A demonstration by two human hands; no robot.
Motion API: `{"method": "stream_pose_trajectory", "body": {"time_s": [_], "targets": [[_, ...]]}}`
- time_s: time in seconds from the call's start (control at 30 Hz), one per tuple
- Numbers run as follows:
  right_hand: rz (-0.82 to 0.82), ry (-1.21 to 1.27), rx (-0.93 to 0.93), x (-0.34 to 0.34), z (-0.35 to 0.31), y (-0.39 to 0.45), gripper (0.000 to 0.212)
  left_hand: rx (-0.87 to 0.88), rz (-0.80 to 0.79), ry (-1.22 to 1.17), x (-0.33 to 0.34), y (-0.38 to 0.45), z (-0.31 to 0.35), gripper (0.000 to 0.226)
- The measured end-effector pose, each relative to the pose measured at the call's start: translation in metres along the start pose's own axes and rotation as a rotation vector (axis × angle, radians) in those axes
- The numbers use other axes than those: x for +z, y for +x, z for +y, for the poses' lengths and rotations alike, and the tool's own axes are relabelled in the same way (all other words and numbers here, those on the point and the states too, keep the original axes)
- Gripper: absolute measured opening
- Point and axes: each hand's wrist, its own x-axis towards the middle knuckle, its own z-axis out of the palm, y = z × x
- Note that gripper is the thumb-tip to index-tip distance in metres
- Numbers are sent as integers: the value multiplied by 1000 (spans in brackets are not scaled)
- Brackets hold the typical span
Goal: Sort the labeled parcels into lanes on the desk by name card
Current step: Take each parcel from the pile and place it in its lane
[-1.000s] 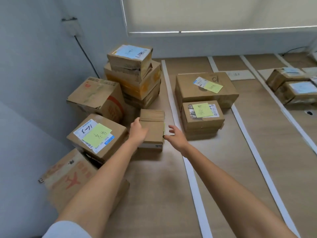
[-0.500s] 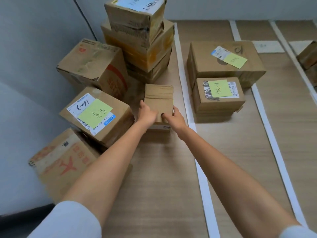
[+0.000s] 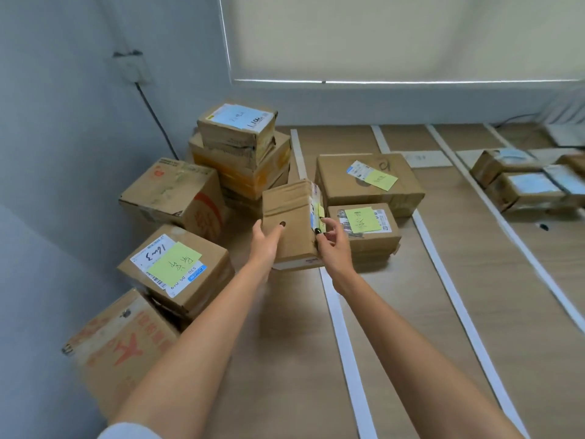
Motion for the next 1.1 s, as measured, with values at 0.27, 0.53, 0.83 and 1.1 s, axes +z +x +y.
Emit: {"method": "stream_pose_trajectory", "body": {"time_s": [0.27, 0.53, 0.83, 1.1], "targets": [[-91, 218, 78, -29, -33, -25, 43, 58, -153, -16, 5, -32, 25, 78], [-206, 210, -83, -30, -45, -45, 57, 82, -275, -95, 16, -58, 37, 26], [-170, 85, -67, -38, -42, -47, 34, 24, -278, -116, 20, -58, 36, 25], [-144, 102, -107, -87, -44, -32, 42, 60, -309, -103, 71, -57, 51, 33]]}}
